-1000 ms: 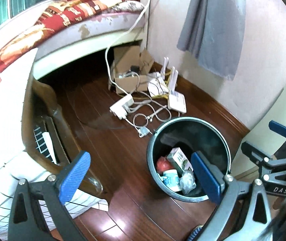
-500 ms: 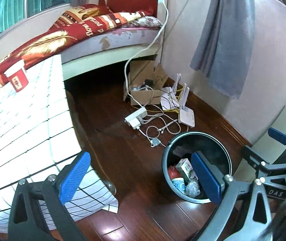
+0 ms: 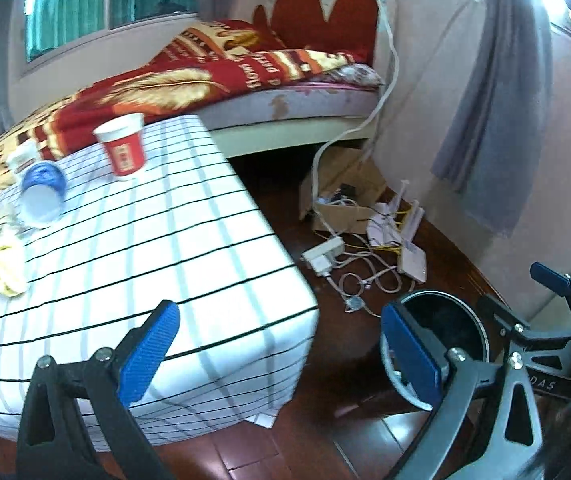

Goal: Collect trash
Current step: 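Move both open tools back from the bin to the table, then grasp the yellow towel with the left tool while the right tool grasps the red paper cup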

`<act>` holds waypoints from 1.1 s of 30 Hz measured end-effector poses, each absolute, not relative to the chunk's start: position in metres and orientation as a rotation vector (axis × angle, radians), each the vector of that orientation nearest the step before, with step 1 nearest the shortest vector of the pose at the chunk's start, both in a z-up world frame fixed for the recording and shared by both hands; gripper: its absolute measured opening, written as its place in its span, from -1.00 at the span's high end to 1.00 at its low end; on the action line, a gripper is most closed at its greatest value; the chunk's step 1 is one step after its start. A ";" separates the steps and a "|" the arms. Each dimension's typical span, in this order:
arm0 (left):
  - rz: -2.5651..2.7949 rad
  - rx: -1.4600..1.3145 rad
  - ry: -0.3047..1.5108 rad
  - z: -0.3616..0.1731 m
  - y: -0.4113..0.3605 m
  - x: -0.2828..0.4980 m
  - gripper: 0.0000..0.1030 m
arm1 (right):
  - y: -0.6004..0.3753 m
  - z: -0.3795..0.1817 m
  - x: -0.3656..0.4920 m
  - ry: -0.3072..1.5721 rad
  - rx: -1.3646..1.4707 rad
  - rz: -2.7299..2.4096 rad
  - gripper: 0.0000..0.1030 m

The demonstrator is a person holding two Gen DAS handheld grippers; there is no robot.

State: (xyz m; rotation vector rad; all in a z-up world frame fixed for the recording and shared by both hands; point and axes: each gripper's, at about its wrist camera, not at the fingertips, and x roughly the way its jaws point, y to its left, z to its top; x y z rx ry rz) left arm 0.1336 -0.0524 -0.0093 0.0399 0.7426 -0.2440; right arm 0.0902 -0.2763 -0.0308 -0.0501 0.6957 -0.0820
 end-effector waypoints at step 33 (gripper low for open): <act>0.203 -0.152 0.700 -0.023 0.175 0.167 -0.86 | -0.070 -0.004 0.192 0.711 -0.126 0.312 -1.00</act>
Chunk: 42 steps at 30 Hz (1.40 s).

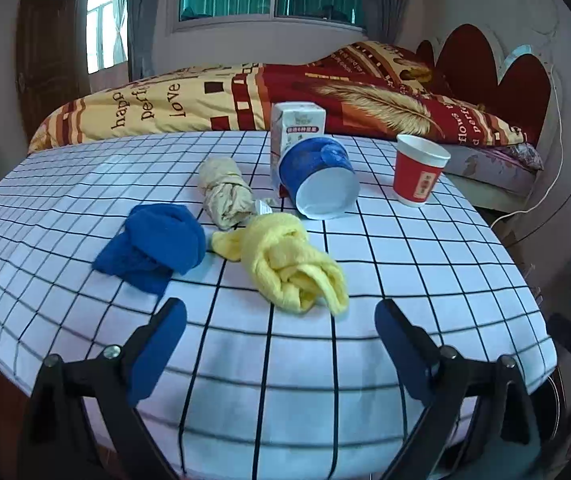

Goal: Collect trash
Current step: 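Grasp the yellow towel with the left tool while the right tool grasps the red paper cup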

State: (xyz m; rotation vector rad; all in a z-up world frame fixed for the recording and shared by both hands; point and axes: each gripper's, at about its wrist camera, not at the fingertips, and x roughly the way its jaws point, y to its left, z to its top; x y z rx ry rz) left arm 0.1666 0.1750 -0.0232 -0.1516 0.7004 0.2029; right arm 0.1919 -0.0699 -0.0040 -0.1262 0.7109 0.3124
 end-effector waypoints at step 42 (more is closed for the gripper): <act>0.153 -0.214 0.700 -0.032 0.196 0.233 0.16 | 0.017 -0.010 0.373 0.715 -0.124 0.491 -0.16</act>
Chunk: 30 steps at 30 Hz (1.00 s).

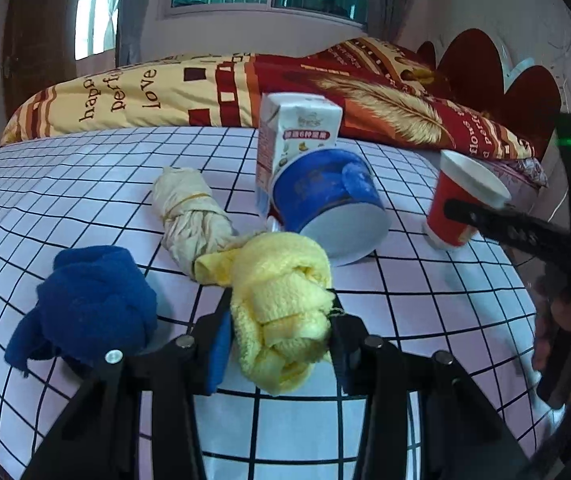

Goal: Collect trash
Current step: 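Grasp the yellow towel with the left tool while the right tool grasps the red paper cup, then carry the yellow towel and red paper cup over the black bin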

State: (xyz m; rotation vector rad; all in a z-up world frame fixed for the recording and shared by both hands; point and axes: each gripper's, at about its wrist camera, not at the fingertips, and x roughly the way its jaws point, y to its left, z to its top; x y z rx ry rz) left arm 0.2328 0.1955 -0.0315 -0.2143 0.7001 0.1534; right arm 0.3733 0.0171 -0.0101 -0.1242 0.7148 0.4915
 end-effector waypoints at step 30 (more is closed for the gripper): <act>-0.004 -0.130 0.627 0.009 0.109 0.169 0.16 | -0.074 0.032 0.197 0.619 -0.124 0.470 -0.16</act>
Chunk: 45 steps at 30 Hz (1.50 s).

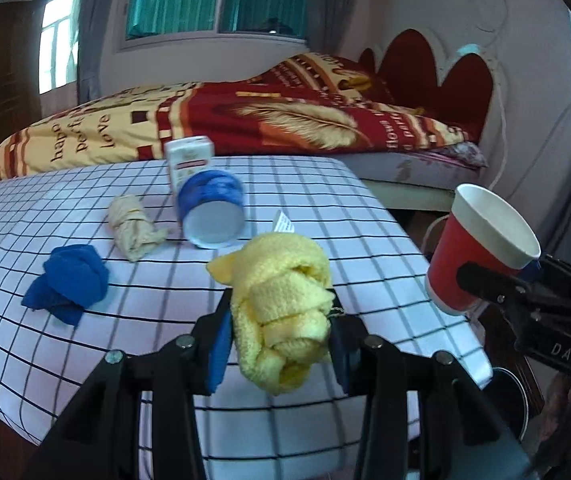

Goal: Collect trash
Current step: 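Carry the yellow towel and red paper cup over the black bin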

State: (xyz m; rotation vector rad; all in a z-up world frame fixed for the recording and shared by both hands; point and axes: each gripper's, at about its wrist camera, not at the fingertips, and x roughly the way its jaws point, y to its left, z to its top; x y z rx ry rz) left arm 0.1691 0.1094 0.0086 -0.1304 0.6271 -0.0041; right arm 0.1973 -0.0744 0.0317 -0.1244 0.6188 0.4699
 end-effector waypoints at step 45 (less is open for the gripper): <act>-0.488 0.078 0.692 -0.004 -0.126 0.143 0.16 | -0.345 -0.029 0.095 0.743 0.120 0.006 -0.16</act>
